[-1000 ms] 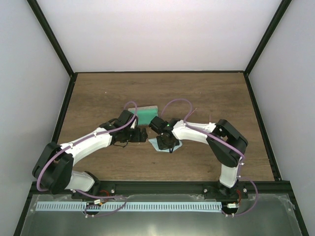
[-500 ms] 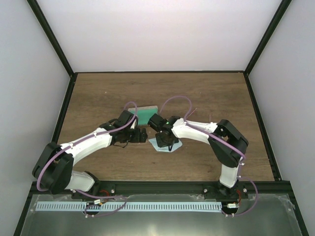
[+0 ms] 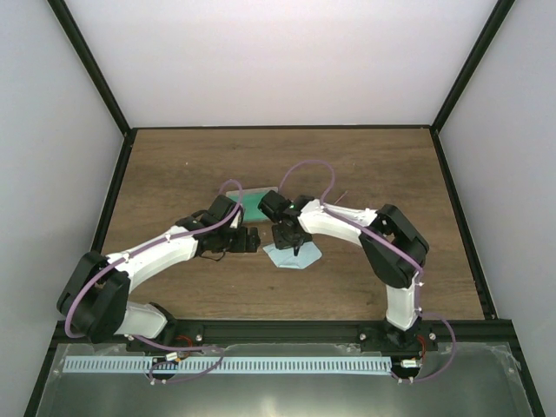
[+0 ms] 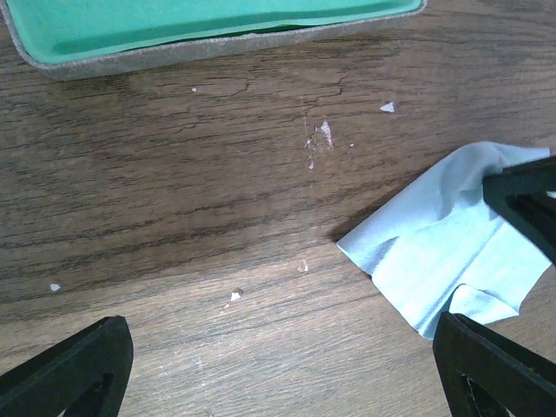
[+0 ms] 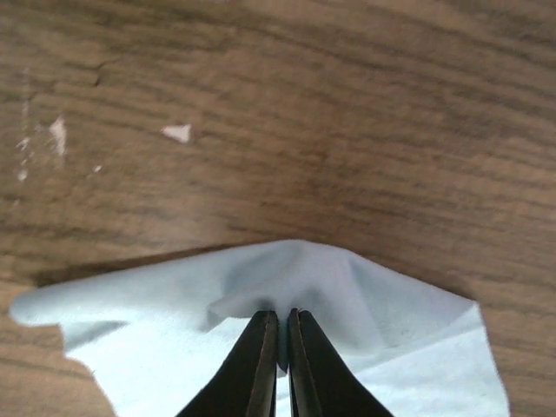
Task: Organize the sunglasses
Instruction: Adjust the glasses cleaning cloth at the center of the board.
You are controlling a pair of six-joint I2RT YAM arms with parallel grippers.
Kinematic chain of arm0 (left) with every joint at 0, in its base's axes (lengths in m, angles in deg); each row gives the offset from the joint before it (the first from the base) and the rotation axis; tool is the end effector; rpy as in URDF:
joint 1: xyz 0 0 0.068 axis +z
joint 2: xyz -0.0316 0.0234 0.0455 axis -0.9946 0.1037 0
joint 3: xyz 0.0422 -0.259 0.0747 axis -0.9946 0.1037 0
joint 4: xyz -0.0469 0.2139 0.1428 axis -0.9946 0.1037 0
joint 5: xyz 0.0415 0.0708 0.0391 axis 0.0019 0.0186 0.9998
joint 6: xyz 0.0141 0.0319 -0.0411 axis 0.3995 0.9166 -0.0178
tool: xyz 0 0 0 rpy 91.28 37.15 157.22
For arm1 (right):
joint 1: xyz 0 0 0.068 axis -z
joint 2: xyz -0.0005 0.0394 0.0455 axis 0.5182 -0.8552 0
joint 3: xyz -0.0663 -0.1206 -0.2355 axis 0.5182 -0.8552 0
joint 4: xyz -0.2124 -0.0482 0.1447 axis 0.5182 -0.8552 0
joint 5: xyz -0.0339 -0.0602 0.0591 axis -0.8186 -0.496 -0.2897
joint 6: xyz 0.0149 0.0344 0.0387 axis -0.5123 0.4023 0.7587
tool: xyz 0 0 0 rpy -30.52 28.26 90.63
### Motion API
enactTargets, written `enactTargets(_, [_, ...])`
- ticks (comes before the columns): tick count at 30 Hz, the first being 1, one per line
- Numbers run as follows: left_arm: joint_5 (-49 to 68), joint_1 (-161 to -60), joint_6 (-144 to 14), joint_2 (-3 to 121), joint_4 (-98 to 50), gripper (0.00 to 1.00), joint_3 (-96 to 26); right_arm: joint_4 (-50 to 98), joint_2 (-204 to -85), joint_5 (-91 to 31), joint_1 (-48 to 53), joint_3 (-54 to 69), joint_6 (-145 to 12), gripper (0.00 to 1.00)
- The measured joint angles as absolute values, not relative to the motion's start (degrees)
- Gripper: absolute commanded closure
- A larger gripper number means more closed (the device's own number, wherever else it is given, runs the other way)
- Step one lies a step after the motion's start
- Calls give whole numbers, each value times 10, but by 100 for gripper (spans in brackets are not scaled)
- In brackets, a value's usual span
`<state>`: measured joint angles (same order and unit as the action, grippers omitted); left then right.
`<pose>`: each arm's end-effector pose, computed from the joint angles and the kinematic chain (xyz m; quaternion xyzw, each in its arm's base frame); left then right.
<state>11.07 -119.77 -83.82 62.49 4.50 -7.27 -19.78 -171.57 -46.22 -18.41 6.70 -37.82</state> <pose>0.2075 -0.1543 0.1879 0.0571 0.9645 -0.1839 0.1806 0.2396 0.2737 0.1715 -0.1164 0.9847 0.0160 0.1289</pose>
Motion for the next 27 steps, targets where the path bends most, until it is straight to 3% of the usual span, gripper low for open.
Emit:
enactTargets(8, [109,-1198,-831,625,45,3,-69,-202,-1725,-468,-143,89,-401,92])
enactTargets(13, [107,-1198,-830,625,47,3,-66,-196,-1732,-470,-123,102,-422,62])
enactTargets(15, [104,-1198,-830,624,47,3,-66,-194,-1733,-473,-119,102,-426,58])
enactTargets(18, [100,-1198,-830,624,47,3,-66,-188,-1730,-476,-117,102,-426,62])
enactTargets(24, [80,-1198,-833,621,39,3,-66,-161,-1665,-457,-117,43,-415,82])
enactTargets(27, [67,-1199,-836,624,29,3,-66,-145,-1631,-434,-117,-8,-406,85])
